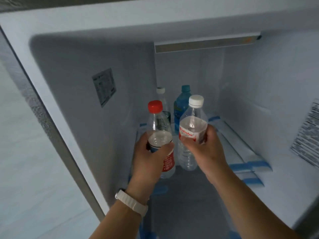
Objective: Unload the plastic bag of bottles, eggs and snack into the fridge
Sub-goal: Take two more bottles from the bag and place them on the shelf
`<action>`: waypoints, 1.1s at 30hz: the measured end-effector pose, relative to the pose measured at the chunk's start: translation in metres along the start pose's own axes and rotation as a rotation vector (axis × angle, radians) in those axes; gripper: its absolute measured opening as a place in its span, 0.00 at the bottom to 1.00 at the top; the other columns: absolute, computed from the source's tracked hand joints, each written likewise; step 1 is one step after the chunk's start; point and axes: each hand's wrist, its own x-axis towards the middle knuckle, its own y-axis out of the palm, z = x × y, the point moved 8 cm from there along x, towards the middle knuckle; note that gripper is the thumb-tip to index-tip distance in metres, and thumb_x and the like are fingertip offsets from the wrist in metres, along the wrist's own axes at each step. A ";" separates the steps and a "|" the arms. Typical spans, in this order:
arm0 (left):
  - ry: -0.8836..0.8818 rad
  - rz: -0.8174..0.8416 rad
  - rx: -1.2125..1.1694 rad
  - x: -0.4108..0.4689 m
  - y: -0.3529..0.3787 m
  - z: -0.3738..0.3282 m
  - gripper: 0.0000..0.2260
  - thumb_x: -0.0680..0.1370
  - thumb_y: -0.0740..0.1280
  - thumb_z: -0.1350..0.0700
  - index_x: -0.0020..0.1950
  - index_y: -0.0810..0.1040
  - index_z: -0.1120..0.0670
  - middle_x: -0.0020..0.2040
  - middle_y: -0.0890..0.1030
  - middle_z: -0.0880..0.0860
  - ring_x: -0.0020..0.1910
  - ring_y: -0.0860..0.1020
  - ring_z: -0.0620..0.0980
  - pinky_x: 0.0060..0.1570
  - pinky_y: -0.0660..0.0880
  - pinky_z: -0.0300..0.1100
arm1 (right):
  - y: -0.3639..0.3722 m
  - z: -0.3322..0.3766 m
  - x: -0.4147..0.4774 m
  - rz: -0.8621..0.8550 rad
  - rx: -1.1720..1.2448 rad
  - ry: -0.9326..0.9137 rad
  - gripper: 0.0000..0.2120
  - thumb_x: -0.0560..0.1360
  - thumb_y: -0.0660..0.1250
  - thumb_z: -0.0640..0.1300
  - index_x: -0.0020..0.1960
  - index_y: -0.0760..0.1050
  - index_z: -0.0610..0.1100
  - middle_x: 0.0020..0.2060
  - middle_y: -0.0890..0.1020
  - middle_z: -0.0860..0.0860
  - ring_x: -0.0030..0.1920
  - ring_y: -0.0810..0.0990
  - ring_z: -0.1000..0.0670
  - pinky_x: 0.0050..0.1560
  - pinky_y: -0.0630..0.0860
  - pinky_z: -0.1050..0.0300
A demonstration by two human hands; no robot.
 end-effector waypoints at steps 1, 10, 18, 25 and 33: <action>-0.007 0.003 -0.010 0.002 0.000 0.002 0.16 0.72 0.75 0.61 0.44 0.80 0.38 0.43 0.84 0.39 0.43 0.83 0.38 0.43 0.76 0.37 | 0.002 -0.003 0.001 0.003 -0.001 0.004 0.23 0.68 0.78 0.42 0.59 0.74 0.51 0.45 0.83 0.57 0.43 0.82 0.63 0.37 0.74 0.71; -0.046 0.012 0.000 0.016 -0.001 0.024 0.15 0.73 0.75 0.60 0.50 0.79 0.41 0.47 0.85 0.43 0.48 0.83 0.41 0.51 0.79 0.44 | 0.017 -0.023 0.001 0.070 0.008 0.000 0.19 0.70 0.76 0.40 0.53 0.72 0.56 0.45 0.82 0.56 0.44 0.81 0.64 0.39 0.74 0.73; 0.082 -0.032 0.134 0.009 -0.003 0.040 0.18 0.72 0.76 0.60 0.55 0.77 0.42 0.50 0.84 0.43 0.50 0.82 0.39 0.48 0.77 0.33 | 0.014 -0.051 -0.012 0.120 -0.115 -0.053 0.23 0.71 0.76 0.45 0.58 0.70 0.61 0.52 0.81 0.63 0.52 0.80 0.66 0.47 0.75 0.72; 0.016 -0.014 0.303 0.006 -0.001 0.077 0.22 0.70 0.79 0.57 0.54 0.73 0.39 0.51 0.81 0.39 0.49 0.80 0.35 0.44 0.74 0.27 | 0.013 -0.079 -0.008 0.162 -0.287 -0.029 0.22 0.68 0.77 0.53 0.56 0.70 0.59 0.50 0.81 0.60 0.50 0.80 0.63 0.48 0.77 0.66; 0.018 0.040 0.342 0.042 0.026 0.079 0.21 0.72 0.78 0.58 0.52 0.71 0.40 0.47 0.77 0.37 0.44 0.76 0.30 0.40 0.71 0.23 | 0.020 -0.090 0.035 0.159 -0.344 -0.067 0.20 0.69 0.76 0.48 0.57 0.72 0.51 0.52 0.80 0.57 0.51 0.80 0.56 0.47 0.75 0.67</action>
